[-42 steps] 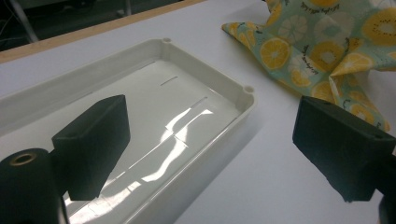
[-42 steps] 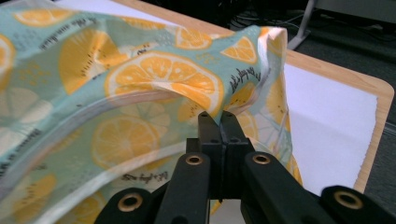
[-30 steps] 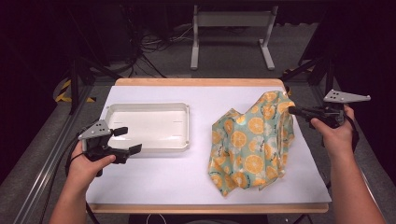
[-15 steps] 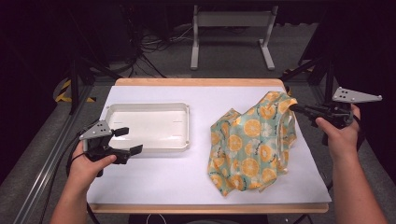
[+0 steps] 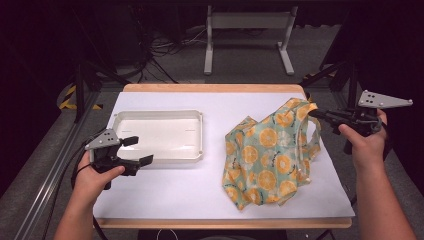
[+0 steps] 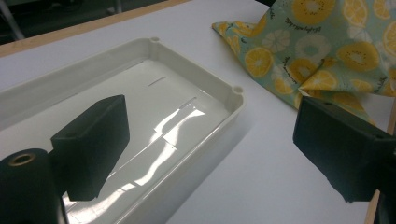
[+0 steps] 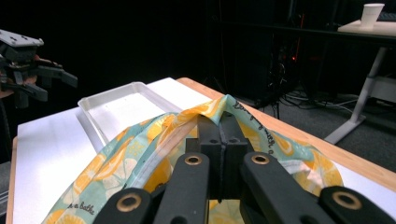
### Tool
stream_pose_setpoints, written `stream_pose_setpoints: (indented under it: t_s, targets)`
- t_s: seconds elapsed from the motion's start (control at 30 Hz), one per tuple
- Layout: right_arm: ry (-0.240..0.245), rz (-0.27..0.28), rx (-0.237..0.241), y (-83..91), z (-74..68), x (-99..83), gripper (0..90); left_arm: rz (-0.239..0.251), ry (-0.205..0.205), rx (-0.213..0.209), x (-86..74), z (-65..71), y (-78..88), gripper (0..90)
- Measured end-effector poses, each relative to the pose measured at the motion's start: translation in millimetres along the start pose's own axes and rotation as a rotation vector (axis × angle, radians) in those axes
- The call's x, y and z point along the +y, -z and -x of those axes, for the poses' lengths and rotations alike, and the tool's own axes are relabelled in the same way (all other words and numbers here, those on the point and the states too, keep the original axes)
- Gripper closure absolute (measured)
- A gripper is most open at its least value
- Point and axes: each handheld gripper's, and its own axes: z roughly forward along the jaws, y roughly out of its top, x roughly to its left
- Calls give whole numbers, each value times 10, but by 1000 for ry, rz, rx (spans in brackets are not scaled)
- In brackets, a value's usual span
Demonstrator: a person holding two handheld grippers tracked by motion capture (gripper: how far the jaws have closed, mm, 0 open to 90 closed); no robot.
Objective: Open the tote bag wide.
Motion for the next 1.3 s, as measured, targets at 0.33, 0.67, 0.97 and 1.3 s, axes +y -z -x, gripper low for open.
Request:
stream_pose_setpoints:
  t_s: [0.33,0.67,0.97,1.3]
  targets:
    - [10,38,29,-34,-50,97,900,-19,13,6,2,6,-20,118]
    - [48,33,74,-162,-211,275,900,-10,8,1,44,67,-71,121]
    - [73,35,116,-308,-343,411,900,5,28,9,104,94,-116,129]
    - [77,43,153,-440,-444,501,900,18,-3,-21,259,183,-242,123]
